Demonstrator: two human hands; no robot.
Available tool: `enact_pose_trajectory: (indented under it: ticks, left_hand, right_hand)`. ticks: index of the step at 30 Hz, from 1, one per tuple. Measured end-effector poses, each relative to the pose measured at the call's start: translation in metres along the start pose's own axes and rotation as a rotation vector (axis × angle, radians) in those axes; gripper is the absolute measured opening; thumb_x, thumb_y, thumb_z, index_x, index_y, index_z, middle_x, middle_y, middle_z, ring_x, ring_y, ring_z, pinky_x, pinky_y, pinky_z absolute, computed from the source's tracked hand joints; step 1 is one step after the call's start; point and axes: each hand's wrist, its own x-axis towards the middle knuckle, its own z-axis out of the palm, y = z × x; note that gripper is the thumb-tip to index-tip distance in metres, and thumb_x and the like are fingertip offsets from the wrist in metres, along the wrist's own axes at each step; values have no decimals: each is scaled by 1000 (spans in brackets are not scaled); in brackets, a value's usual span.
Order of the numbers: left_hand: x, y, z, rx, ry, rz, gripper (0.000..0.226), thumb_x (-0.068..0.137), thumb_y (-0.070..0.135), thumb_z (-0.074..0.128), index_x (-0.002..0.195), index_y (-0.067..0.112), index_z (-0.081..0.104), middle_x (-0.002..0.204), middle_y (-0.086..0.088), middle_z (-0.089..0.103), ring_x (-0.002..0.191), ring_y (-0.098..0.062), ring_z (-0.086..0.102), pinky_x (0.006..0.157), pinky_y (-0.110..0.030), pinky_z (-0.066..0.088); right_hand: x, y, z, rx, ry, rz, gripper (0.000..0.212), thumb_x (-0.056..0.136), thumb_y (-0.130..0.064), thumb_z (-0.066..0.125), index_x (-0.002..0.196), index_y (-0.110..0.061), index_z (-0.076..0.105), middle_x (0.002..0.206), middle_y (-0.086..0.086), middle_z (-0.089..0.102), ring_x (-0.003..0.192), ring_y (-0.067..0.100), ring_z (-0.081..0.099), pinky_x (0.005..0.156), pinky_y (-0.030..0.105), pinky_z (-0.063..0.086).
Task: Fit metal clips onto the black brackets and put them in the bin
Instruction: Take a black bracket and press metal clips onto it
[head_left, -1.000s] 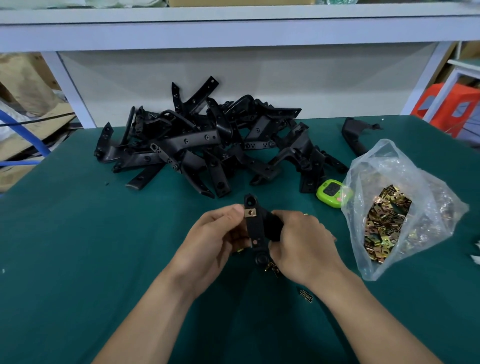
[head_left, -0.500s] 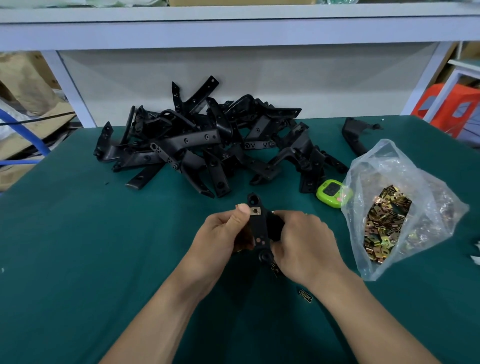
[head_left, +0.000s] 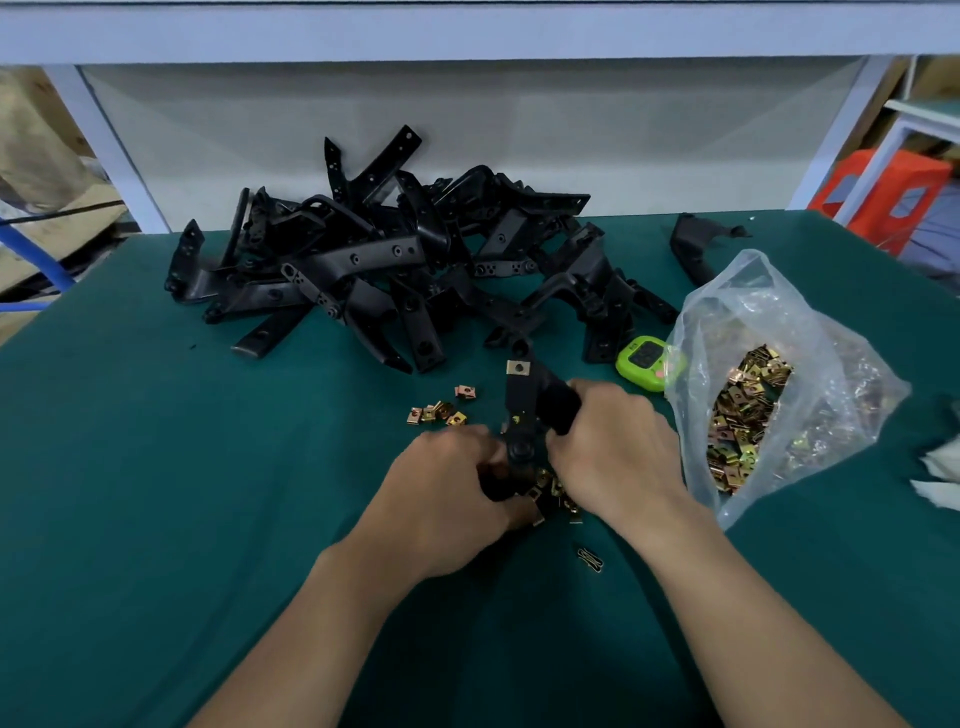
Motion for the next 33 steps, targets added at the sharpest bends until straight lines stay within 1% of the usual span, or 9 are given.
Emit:
enact_pose_trajectory:
  ticks: [4, 9, 13, 19, 22, 24, 27, 30, 33]
  left_hand:
    - [2, 2, -1, 3, 16, -33, 22, 77, 43, 84, 91, 30, 74, 89, 13, 68, 86, -11, 64, 81, -37, 54]
    - [2, 1, 4, 168, 136, 51, 9, 89, 31, 74, 92, 23, 76, 96, 12, 60, 93, -15, 53, 79, -27, 41]
    - [1, -2, 3, 122, 205, 121, 9, 89, 18, 71, 90, 25, 78, 98, 11, 67, 100, -15, 54, 95, -30, 43]
    - [0, 8, 10, 141, 152, 150, 14, 84, 37, 77, 97, 34, 77, 83, 28, 45, 89, 1, 35, 78, -17, 26]
    - [1, 8, 12, 195, 145, 127, 18, 86, 38, 76, 103, 31, 75, 97, 14, 59, 96, -9, 47, 78, -18, 27]
    - [-1, 9, 14, 165, 147, 148, 16, 87, 35, 74, 103, 30, 74, 101, 10, 62, 97, -9, 46, 77, -16, 26]
    - [-4, 12, 20, 144, 145, 208, 13, 88, 25, 70, 100, 25, 74, 100, 6, 63, 95, -7, 37, 78, -16, 25]
    - [-4, 12, 22, 178, 159, 212, 15, 88, 21, 68, 103, 24, 72, 101, 6, 63, 94, -7, 41, 83, -16, 27]
    - [-6, 13, 21, 164, 187, 203, 13, 87, 11, 70, 96, 21, 73, 90, 4, 66, 92, -10, 43, 79, -15, 26]
  right_hand:
    - [-2, 0, 0, -14, -27, -28, 13, 81, -32, 69, 92, -31, 63, 68, -11, 51, 62, 22, 49, 58, 33, 37]
    - [-3, -1, -1, -15, -40, -36, 11, 81, -31, 69, 87, -30, 60, 68, -9, 54, 62, 22, 51, 59, 34, 39]
    - [-2, -3, -2, 12, -28, -18, 9, 83, -32, 68, 88, -29, 61, 70, -8, 57, 66, 25, 55, 61, 35, 43]
    - [-2, -4, -1, 35, -21, -12, 9, 82, -32, 69, 89, -29, 62, 70, -8, 57, 68, 27, 56, 62, 35, 44]
    - [-3, -5, 0, 34, -19, -15, 10, 81, -32, 69, 85, -29, 60, 69, -8, 56, 66, 25, 55, 60, 34, 41]
    - [-2, -5, 0, 28, -13, -7, 10, 81, -31, 69, 87, -29, 62, 69, -8, 56, 67, 26, 55, 60, 34, 41]
    - [-1, -4, 0, 26, -4, 2, 11, 82, -30, 67, 92, -30, 64, 71, -7, 57, 71, 29, 57, 62, 35, 44]
    - [-1, -4, 1, 25, 2, 9, 15, 82, -29, 67, 97, -30, 66, 73, -7, 57, 71, 28, 56, 64, 35, 45]
    - [-1, -4, 1, 24, 4, 16, 17, 82, -29, 67, 99, -31, 66, 75, -5, 60, 71, 27, 55, 63, 35, 44]
